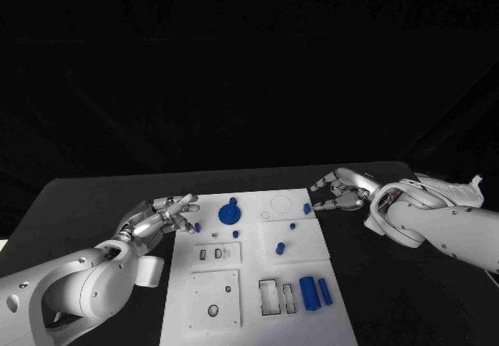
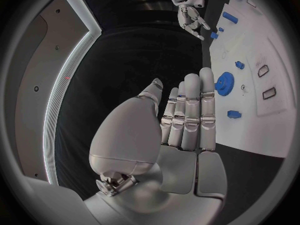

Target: Assemble the parts on the task board

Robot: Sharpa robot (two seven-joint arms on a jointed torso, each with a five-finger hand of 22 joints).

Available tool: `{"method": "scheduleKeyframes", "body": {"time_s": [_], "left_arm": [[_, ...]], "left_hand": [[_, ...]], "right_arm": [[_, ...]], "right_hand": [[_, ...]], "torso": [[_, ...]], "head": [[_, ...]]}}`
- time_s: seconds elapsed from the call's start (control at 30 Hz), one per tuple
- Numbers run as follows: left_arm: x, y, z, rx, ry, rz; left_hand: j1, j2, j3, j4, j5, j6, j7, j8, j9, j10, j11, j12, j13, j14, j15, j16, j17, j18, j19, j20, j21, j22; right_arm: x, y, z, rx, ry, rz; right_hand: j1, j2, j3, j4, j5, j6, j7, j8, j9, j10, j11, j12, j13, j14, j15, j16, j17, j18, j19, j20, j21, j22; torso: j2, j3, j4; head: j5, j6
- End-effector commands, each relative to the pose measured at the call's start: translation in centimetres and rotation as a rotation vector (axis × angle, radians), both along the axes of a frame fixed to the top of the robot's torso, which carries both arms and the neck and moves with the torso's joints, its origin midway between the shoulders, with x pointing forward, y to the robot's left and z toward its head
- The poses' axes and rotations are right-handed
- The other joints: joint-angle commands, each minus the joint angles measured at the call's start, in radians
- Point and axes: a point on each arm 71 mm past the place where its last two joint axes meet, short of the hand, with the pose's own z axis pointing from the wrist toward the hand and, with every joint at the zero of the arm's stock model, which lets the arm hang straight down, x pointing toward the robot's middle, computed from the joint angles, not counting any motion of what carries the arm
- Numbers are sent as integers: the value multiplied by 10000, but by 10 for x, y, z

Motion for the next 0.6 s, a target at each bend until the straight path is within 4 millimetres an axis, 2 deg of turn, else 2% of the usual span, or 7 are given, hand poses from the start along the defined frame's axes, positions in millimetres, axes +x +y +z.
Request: {"method": "scheduleKeyframes", "body": {"time_s": [0.03,0.3,0.4,0.6], "left_arm": [[-1,-2,0,-135,-46,-179],[0,-2,0,-129,-32,-173],[-1,-2,0,-132,-32,-178],[0,-2,0,-131,-31,-176]], "left_hand": [[21,24,52,9,-9,-61,-8,-41,-16,-57,-17,-62,-15,-83,-1,-43,13,117,-77,-6,45,17],[30,26,63,0,-8,-65,-7,-43,-16,-62,-16,-64,-17,-89,2,-46,13,117,-86,-4,49,20],[30,26,63,0,-8,-65,-7,-43,-16,-62,-16,-64,-17,-89,2,-46,13,117,-86,-4,49,20],[30,26,63,0,-8,-65,-7,-43,-16,-62,-16,-64,-17,-89,2,-46,13,117,-86,-4,49,20]], "right_arm": [[0,3,-4,61,293,306],[2,6,-11,-10,485,371],[3,8,-13,-108,489,418],[3,12,-17,-181,554,510]], "right_hand": [[-28,-85,-61,-9,-42,-100,8,-50,-9,94,65,-7,1560,998,59,46,2430,-98,207,54,-2,574],[-60,57,-30,0,2,97,-24,61,48,151,45,70,1614,1001,57,52,2444,-104,224,69,18,613],[-34,173,28,-31,25,297,-63,121,77,197,11,130,1656,1009,31,68,2478,-113,247,55,43,665],[-25,267,86,-70,21,517,-109,168,95,244,-33,191,1700,1016,-3,83,2510,-121,265,27,63,705]], "torso": [[-6,-5,2],[-5,-19,-17],[-7,-19,-6],[-16,-23,2]], "head": [[7,-37],[1,-71],[-10,-76],[2,-89]]}}
